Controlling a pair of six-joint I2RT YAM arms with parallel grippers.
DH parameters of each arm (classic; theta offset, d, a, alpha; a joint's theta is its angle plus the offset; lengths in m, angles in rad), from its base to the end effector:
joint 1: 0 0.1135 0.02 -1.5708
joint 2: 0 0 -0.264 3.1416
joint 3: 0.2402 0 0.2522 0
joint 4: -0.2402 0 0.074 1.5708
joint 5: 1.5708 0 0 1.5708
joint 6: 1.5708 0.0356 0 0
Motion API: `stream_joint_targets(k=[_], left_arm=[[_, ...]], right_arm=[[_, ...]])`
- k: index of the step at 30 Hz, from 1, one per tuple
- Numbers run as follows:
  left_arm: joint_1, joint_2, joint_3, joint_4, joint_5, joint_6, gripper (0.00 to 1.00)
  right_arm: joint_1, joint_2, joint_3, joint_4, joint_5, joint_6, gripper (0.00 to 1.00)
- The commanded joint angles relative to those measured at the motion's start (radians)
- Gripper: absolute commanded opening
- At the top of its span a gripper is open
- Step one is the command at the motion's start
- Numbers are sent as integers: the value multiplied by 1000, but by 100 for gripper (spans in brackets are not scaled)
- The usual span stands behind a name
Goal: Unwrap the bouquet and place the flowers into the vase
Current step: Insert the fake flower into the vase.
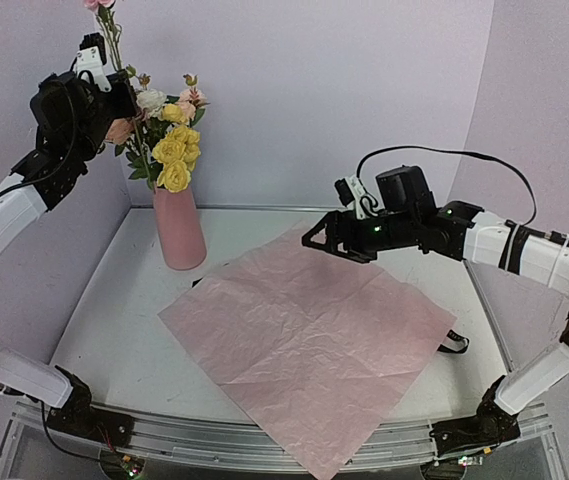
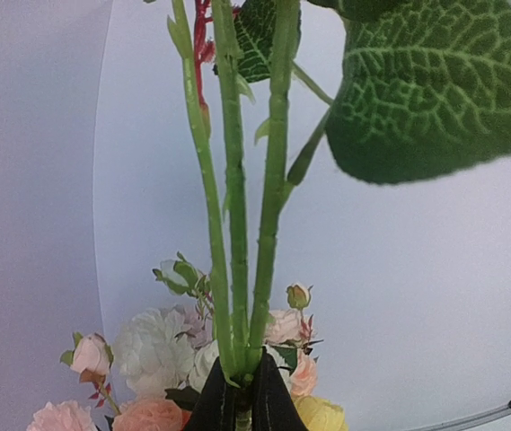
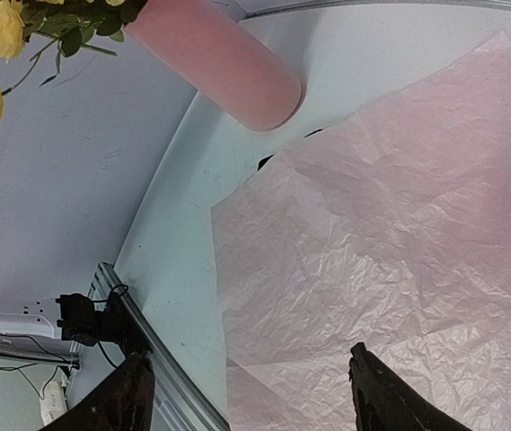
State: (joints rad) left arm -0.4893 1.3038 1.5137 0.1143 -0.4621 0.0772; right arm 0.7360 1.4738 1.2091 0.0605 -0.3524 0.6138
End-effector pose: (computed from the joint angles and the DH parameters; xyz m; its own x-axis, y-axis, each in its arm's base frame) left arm 0.2526 -0.1166 0.5116 0.2840 -0.0730 -0.9560 0.0259 0.9973 -0.0685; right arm 0.2524 0.2452 0.3483 -0.6300 0.1587 -0.7602 -0.6333 0.4616 0.6212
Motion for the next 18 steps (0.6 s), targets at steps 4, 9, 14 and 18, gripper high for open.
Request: stream_joint_targets(k=[4,9,14,18], left_arm=[[11,39,96,105,34,40,0],[18,56,88,151,64,61,0],[21,65,56,188,115,99,0],[21,56,12,215,133,99,0]], right_arm=[[-22,23,55,15,-41,-27,76],[-28,21,51,15,-45,-30,76],[-35,14,42,15,-50,-29,76],[-38,3,33,15,-46,-27,76]])
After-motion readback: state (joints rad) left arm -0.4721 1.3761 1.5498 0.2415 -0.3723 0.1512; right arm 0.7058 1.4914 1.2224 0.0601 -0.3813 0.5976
